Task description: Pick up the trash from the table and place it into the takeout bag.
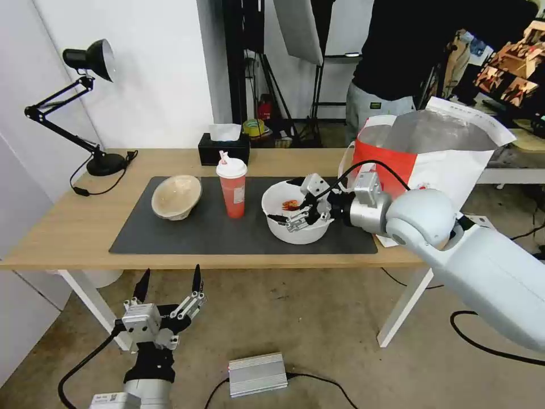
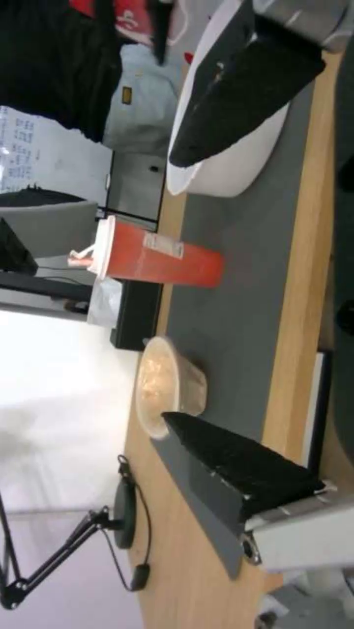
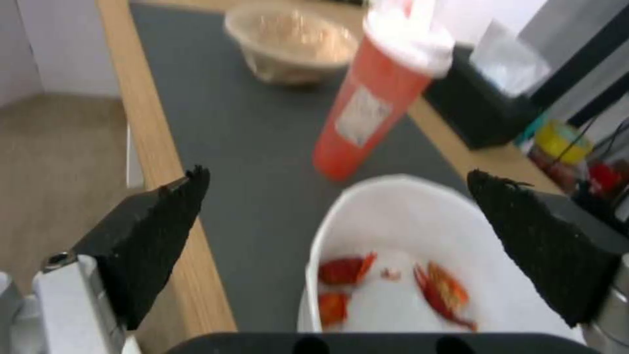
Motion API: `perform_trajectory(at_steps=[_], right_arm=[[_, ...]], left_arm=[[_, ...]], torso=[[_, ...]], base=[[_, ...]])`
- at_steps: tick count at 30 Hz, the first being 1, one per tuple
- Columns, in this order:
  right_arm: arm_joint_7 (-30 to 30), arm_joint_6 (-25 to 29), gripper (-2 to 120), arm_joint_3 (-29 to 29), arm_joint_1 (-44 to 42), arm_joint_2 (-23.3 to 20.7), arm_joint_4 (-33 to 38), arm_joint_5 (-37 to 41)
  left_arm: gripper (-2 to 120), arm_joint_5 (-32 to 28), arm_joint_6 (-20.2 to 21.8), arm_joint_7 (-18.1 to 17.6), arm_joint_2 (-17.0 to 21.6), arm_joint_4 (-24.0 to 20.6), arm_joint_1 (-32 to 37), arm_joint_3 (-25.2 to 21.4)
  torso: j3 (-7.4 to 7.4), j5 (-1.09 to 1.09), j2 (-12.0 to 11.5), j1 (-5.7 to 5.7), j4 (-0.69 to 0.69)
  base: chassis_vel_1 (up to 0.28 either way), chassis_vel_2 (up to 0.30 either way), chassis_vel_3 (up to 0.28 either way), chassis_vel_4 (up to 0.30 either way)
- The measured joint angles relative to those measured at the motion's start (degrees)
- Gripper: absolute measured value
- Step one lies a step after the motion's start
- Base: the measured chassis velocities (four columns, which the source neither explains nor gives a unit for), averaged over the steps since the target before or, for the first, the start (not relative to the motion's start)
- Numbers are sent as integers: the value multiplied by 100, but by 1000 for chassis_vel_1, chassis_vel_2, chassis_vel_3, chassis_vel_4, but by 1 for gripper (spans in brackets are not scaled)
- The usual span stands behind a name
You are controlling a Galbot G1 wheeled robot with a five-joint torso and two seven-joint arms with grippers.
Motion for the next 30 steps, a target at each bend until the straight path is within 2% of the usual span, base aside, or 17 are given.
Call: perform_trajectory(at_steps=[16, 30], right_arm=[[-509, -118, 100, -471, 405, -85, -392, -581], [-753, -97, 100, -621, 503, -213, -443, -643]], left_arm=[[100, 102, -30, -6, -53, 69, -23, 42], [100, 159, -124, -18, -91, 120, -18, 84]], torso=[[0, 0, 0, 0, 0], [0, 0, 0, 0, 0]], base=[[0, 0, 0, 0], [0, 0, 0, 0]])
